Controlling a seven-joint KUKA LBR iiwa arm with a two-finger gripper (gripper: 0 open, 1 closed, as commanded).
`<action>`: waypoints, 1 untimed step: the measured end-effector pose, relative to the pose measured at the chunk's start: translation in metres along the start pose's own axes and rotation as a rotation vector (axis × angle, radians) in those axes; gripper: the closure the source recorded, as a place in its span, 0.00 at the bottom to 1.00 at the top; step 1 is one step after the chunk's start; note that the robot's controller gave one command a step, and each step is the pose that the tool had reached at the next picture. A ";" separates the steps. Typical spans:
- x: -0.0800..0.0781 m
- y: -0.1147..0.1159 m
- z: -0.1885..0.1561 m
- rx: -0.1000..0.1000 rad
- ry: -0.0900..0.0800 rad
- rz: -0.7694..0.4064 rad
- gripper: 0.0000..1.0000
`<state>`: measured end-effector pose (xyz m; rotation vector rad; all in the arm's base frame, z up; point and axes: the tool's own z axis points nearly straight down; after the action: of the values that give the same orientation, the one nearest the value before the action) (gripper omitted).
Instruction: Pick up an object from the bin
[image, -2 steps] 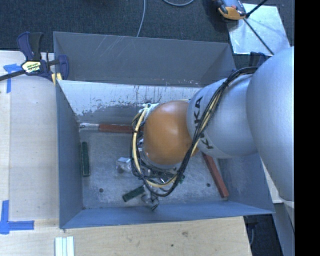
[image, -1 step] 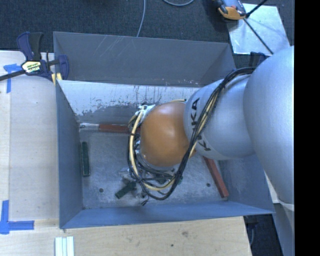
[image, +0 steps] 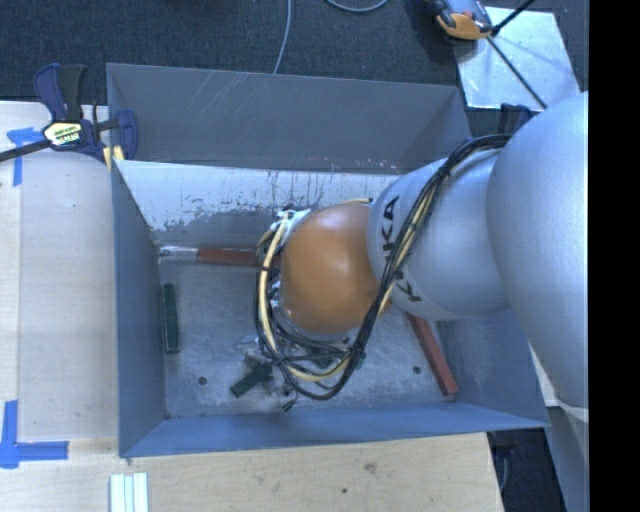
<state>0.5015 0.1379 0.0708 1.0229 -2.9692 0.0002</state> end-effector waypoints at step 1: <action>0.000 0.000 -0.002 0.000 -0.001 0.001 1.00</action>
Offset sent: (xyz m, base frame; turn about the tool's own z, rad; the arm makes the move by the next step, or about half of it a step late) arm 0.0000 0.0000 0.0014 0.0000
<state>0.5013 0.1378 0.0727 1.0220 -2.9705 -0.0003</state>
